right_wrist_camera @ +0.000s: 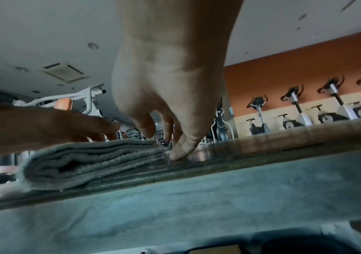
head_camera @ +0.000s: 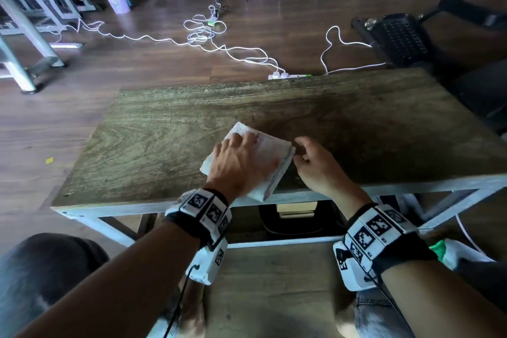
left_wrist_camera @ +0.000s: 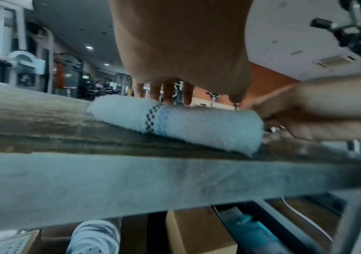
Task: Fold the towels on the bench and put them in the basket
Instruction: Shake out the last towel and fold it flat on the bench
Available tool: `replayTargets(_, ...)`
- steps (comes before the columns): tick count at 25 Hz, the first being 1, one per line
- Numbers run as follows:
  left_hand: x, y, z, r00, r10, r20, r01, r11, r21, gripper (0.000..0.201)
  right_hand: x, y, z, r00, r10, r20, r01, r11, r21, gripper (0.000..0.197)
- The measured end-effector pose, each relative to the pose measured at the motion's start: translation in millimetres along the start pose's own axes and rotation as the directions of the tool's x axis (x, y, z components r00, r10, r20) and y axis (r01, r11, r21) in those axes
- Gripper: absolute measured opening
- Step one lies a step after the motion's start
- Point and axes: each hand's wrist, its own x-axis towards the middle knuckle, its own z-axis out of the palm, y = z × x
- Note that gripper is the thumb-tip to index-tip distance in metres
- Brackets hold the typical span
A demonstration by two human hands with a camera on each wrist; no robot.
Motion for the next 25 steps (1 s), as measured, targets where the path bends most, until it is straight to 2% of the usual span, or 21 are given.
replayTargets(2,-4.1,1.9,7.8,0.992,-0.001,0.123,-0.009,0.997,0.075,0.098,-0.1,-0.7,4.4,0.999,-0.028,0.047,0.027,0.999,0.021,0.04)
replayTargets(4,2.2,-7.0,5.1,0.986,0.02,0.167,-0.032,0.997,0.067,0.078,-1.1,1.0,6.0,0.997,-0.05,0.057,0.048,0.998,0.035,0.039)
replayTargets(6,7.0,-19.3,0.0,0.992,0.046,0.121,-0.053,0.997,0.052,0.053,-0.4,4.0,7.3,0.996,-0.051,0.07,0.048,0.998,0.037,0.035)
replayTargets(7,6.2,-24.3,-1.0,0.994,0.059,0.095,-0.063,0.997,0.034,0.047,-1.0,4.5,8.6,0.995,-0.063,0.075,0.061,0.998,0.034,0.033)
replayTargets(12,-6.6,-34.1,5.4,0.978,0.191,-0.078,-0.203,0.962,-0.182,0.036,-2.4,5.1,18.5,0.98,-0.189,0.062,0.191,0.981,-0.032,0.033)
replayTargets(15,-7.3,-36.1,11.2,0.973,0.169,-0.157,-0.215,0.911,-0.352,0.031,-3.8,6.1,18.4,0.979,-0.188,0.076,0.188,0.982,0.011,0.033)
replayTargets(17,-9.7,-32.3,11.8,0.962,0.158,-0.224,-0.239,0.884,-0.402,0.027,-6.2,4.7,17.2,0.981,-0.185,0.063,0.181,0.981,0.066,0.03)
replayTargets(21,-21.5,-30.6,15.6,0.946,0.233,-0.225,-0.31,0.853,-0.419,0.031,-9.4,4.7,17.6,0.981,-0.183,0.063,0.178,0.981,0.081,0.028)
replayTargets(23,-25.2,-32.0,18.3,0.951,0.229,-0.207,-0.295,0.871,-0.394,0.035,-11.0,6.2,18.1,0.982,-0.182,0.046,0.178,0.98,0.092,0.035)
replayTargets(25,-23.1,-31.6,16.7,0.946,0.241,-0.217,-0.314,0.845,-0.432,0.032,-12.3,7.2,18.2,0.965,-0.261,0.015,0.261,0.965,-0.002,0.049)
